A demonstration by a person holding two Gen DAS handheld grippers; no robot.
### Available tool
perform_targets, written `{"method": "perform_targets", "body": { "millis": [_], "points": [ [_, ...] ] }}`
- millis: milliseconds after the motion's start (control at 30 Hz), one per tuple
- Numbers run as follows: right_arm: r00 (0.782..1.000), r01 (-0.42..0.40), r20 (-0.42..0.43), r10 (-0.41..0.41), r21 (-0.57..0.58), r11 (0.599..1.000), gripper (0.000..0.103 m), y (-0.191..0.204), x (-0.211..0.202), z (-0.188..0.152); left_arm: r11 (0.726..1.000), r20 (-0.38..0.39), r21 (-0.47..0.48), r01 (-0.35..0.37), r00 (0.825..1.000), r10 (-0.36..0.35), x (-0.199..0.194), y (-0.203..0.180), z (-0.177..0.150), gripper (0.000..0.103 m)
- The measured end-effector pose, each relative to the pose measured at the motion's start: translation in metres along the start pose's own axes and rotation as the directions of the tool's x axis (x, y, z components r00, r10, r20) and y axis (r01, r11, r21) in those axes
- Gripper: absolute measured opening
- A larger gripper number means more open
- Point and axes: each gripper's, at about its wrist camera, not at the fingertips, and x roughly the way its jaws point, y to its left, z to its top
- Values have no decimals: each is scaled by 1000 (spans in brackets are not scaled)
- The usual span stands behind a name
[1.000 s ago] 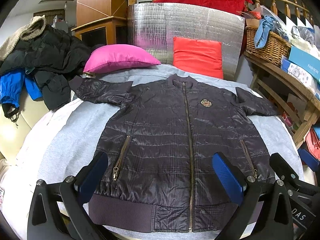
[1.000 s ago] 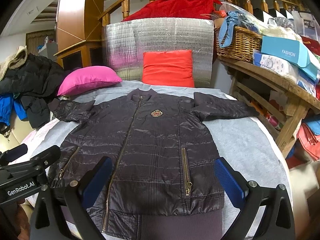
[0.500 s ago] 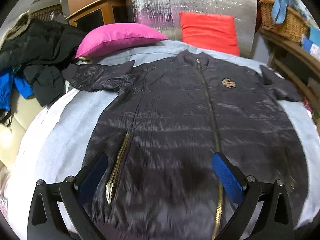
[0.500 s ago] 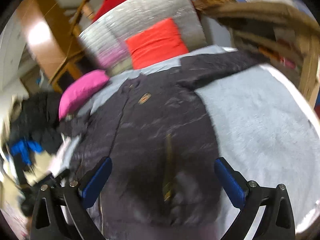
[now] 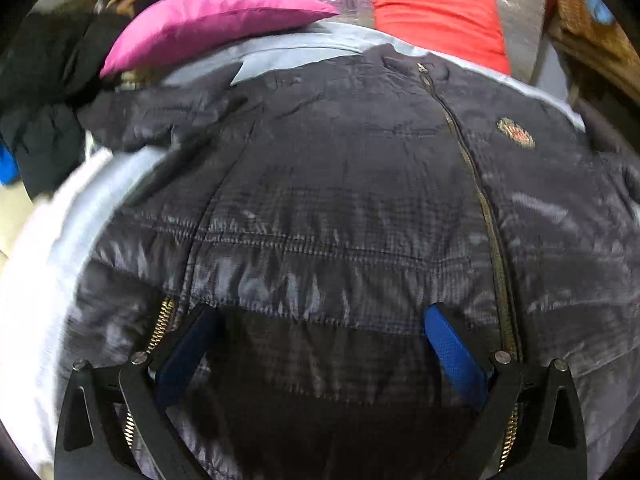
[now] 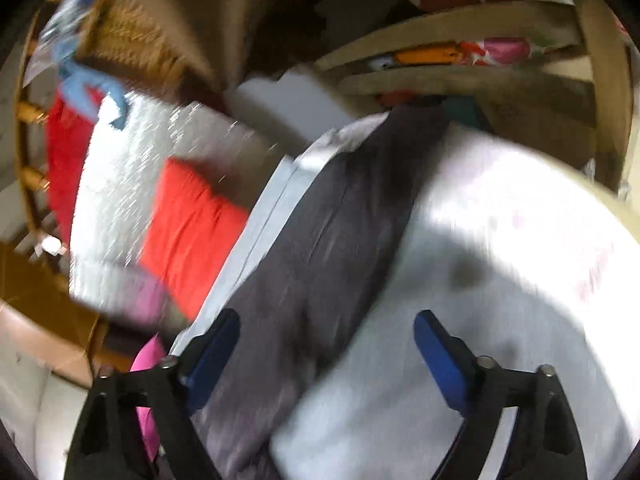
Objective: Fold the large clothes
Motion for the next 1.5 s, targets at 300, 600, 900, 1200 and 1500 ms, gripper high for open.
{"method": "perform_targets", "body": {
  "millis": [300, 600, 900, 1200, 1500],
  "points": [
    [976, 216, -21, -218, -94, 972, 15, 15, 58, 29, 1000, 10, -12, 18, 1000, -18, 2, 1, -2, 103],
    [978, 200, 191, -88, -715, 670, 8, 232, -12, -77, 999, 7, -22, 30, 1000, -30, 2, 3, -2, 103],
    [995, -93, -100, 3, -909, 406, 9, 304, 14, -328, 993, 9, -71, 93, 996, -92, -34, 32, 3, 103],
    [900, -372, -435, 24, -740, 561, 103, 252, 43, -372, 973, 57, -138, 183, 983, -177, -50, 66, 41, 103],
    [839, -486, -454, 299, -379, 787, 103, 188, -13, -297, 925, 19, -230, 302, 952, -306, -4, 47, 103, 103]
  ]
}}
